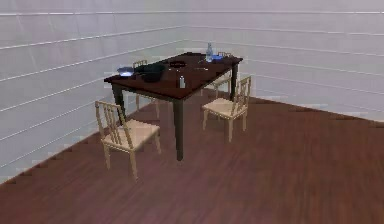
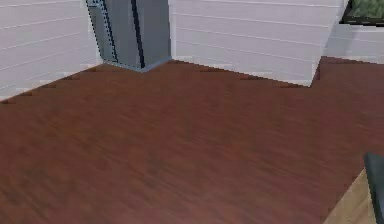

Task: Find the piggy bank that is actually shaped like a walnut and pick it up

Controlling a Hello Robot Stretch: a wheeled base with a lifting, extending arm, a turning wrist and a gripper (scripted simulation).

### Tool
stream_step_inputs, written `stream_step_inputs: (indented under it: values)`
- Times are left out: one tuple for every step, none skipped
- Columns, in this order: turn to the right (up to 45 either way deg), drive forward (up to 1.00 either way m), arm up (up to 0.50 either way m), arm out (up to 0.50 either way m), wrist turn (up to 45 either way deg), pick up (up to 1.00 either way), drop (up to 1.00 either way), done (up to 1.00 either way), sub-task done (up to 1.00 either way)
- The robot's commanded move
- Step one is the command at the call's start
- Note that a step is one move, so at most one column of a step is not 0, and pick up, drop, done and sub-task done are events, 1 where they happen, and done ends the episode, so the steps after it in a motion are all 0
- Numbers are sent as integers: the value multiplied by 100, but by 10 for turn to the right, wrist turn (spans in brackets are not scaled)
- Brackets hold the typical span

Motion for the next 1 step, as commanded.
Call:
stream_step_inputs:
  values:
    - [-30, 0, 0, 0, 0, 0, 0, 0, 0]
